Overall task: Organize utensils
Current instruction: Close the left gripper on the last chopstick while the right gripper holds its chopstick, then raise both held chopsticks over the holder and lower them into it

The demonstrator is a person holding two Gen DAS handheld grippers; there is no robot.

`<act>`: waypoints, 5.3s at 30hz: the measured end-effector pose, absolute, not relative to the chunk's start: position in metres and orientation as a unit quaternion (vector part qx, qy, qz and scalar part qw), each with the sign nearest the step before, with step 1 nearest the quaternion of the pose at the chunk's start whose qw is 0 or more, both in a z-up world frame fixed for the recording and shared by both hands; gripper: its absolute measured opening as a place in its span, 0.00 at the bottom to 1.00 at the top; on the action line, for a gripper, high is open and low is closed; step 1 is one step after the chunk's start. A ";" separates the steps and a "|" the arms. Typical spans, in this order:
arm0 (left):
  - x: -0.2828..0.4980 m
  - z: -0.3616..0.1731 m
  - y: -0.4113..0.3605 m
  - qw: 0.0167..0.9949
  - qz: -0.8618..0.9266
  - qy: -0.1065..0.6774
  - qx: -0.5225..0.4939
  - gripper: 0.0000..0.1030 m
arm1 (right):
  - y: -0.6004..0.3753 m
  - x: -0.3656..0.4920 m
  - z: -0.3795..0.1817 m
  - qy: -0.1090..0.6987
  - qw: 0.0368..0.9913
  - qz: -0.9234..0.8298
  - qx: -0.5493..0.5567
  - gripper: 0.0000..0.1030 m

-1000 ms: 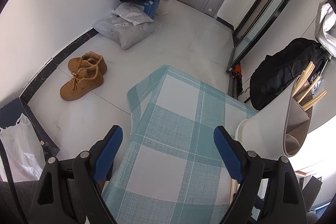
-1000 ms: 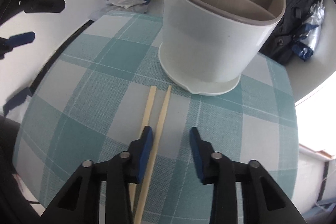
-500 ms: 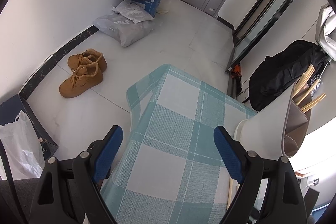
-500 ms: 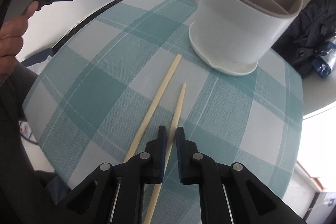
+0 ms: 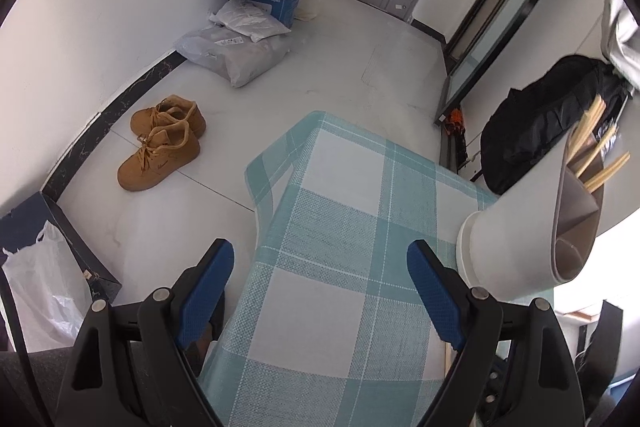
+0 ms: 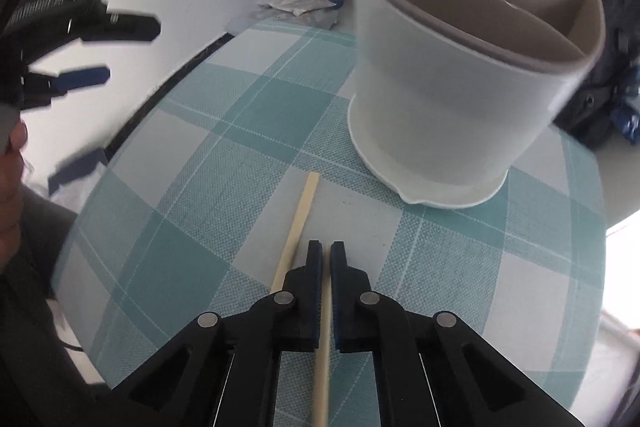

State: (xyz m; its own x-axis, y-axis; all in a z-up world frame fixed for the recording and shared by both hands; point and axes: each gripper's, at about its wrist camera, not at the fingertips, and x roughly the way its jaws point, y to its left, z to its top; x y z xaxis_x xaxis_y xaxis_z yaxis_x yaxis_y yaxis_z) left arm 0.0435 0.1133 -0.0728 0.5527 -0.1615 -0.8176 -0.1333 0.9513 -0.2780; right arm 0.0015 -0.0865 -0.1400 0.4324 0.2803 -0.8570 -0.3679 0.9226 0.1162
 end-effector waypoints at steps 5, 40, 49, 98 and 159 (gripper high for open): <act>0.041 -0.076 0.097 0.867 -0.024 0.482 -0.122 0.83 | -0.114 0.001 -0.128 0.475 0.860 0.187 0.028 0.03; 0.033 -0.105 0.005 0.814 -0.117 0.567 -0.048 0.83 | -0.253 -0.020 -0.072 0.338 0.890 0.109 0.286 0.03; 0.035 -0.111 -0.016 0.820 -0.081 0.567 -0.011 0.82 | -0.271 -0.025 -0.068 0.317 0.895 0.099 0.297 0.03; -0.025 0.004 -0.027 0.901 -0.130 0.407 -0.069 0.02 | -0.242 -0.063 -0.035 0.257 0.935 0.137 0.204 0.03; 0.063 -0.125 0.005 0.828 -0.050 0.555 -0.061 0.54 | -0.256 -0.090 -0.023 0.233 0.932 0.138 0.240 0.03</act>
